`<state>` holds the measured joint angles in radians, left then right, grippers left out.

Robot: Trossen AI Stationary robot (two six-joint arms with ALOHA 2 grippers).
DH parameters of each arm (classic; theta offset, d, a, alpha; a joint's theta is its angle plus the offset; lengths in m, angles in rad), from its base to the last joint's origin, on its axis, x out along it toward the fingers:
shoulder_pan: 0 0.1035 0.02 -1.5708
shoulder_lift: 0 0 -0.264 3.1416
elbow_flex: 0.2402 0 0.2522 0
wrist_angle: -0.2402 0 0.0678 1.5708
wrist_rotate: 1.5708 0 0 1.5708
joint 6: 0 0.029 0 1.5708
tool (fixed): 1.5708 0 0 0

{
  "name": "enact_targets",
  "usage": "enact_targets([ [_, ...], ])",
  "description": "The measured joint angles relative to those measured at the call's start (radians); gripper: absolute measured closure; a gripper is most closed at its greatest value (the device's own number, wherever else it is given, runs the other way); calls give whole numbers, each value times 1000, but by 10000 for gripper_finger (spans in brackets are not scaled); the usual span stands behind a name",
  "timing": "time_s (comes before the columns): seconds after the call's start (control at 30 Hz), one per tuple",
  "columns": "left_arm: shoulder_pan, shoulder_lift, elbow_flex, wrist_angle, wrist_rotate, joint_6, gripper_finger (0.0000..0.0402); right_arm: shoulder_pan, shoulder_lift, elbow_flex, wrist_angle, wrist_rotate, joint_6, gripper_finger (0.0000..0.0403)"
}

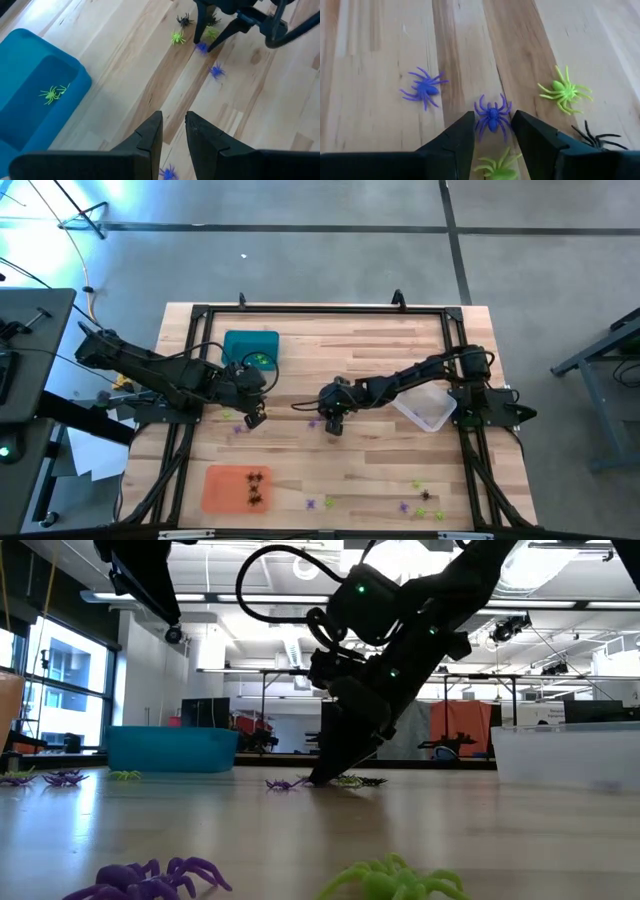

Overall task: Sort Halloween decoration
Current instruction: Put the violet spider toy into the transparent bin

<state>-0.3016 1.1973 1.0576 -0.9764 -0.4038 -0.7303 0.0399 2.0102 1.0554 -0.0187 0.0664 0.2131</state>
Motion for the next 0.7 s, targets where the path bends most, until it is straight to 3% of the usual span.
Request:
enact_targets([
  [0.13, 0, 0, 0, 0, 0, 0, 327, 12, 0, 0, -5, 16, -13, 292],
  [0.33, 0, 0, 0, 0, 0, 0, 327, 10, -2, 0, -14, -1, -12, 388],
  [0.7, 0, 0, 0, 0, 0, -10, 327, -18, -26, 60, -113, -133, -10, 402],
])
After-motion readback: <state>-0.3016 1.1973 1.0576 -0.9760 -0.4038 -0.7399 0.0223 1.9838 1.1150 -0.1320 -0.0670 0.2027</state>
